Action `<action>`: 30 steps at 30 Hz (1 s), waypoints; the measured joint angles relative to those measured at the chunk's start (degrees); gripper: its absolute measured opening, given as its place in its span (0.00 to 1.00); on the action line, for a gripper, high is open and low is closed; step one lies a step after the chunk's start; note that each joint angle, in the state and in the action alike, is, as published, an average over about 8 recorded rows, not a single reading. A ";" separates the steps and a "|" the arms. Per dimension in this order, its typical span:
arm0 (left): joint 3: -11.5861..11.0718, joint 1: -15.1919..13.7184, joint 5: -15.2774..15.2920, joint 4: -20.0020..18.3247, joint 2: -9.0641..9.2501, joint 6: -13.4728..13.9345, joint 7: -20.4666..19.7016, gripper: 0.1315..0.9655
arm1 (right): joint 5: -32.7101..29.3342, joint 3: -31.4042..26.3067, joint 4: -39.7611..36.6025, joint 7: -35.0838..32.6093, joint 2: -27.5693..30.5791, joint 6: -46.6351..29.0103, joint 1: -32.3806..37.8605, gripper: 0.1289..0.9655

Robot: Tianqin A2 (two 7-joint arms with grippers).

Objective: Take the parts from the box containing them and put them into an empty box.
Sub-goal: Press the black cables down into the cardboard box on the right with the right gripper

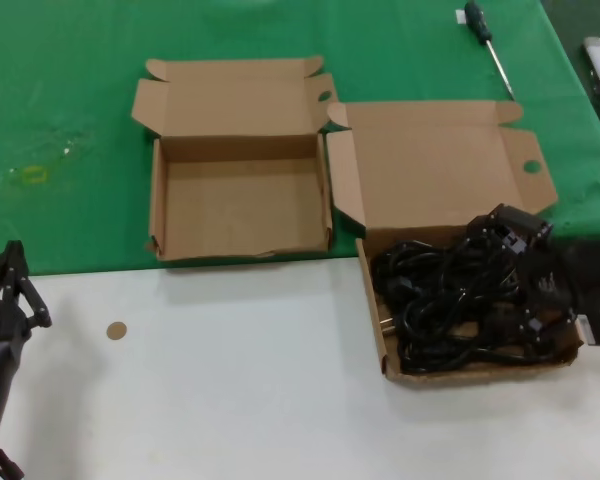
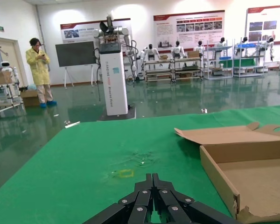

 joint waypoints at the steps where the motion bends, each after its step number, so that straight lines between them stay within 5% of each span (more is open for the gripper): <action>1: 0.00 0.00 0.00 0.00 0.00 0.00 0.00 0.02 | -0.12 0.03 -0.33 -0.55 -0.18 0.21 0.12 0.93; 13: 0.00 0.00 0.00 0.00 0.00 0.00 0.00 0.02 | -0.51 0.50 -1.93 -3.93 -1.00 1.68 -0.58 0.74; 21: 0.00 0.00 0.00 0.00 0.00 0.00 0.00 0.02 | -0.23 0.68 -1.29 -3.58 -1.37 2.11 -1.57 0.49; 25: 0.00 0.00 0.00 0.00 0.00 0.00 0.00 0.02 | -0.21 0.64 -1.50 -3.83 -1.60 2.16 -1.72 0.49; 30: 0.00 0.00 0.00 0.00 0.00 0.00 0.00 0.02 | -0.17 0.61 -1.89 -4.21 -1.84 2.18 -1.77 0.34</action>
